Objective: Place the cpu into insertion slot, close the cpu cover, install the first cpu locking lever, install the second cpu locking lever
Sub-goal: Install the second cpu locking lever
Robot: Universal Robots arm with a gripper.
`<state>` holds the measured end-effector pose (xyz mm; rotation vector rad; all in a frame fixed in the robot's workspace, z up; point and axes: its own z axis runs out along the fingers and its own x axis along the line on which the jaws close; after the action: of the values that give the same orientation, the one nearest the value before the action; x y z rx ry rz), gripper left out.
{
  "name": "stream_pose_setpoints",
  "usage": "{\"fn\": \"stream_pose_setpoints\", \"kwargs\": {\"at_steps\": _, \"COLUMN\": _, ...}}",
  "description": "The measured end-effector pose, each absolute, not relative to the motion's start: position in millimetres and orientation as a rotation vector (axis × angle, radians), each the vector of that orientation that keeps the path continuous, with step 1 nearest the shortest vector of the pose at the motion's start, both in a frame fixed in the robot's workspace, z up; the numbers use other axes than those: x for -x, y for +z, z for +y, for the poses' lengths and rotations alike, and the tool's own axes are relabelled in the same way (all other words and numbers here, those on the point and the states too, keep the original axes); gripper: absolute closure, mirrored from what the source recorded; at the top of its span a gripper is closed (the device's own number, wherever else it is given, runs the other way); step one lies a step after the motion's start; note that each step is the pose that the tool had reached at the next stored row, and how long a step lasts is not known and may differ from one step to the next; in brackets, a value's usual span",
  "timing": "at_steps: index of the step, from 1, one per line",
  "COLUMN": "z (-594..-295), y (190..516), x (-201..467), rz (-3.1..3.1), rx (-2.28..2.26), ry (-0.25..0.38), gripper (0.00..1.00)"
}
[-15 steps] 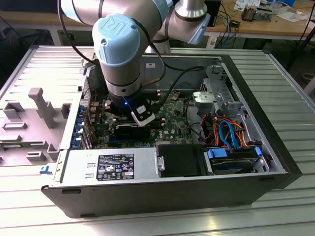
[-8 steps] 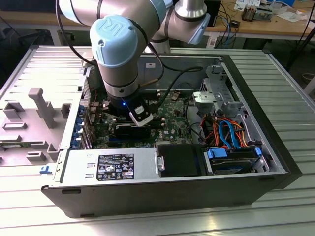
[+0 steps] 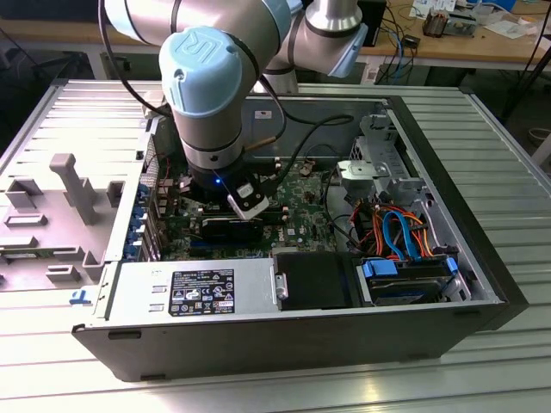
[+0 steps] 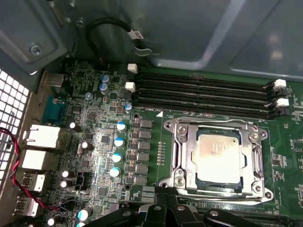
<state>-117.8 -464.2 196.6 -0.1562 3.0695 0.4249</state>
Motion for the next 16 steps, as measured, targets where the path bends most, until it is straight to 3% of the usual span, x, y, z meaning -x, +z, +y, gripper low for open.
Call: {"fn": "stream_pose_setpoints", "kwargs": {"at_steps": 16, "z": -463.3, "y": 204.0, "x": 116.9, "rz": 3.071, "rx": 0.157, "ry": 0.416, "gripper": 0.89}}
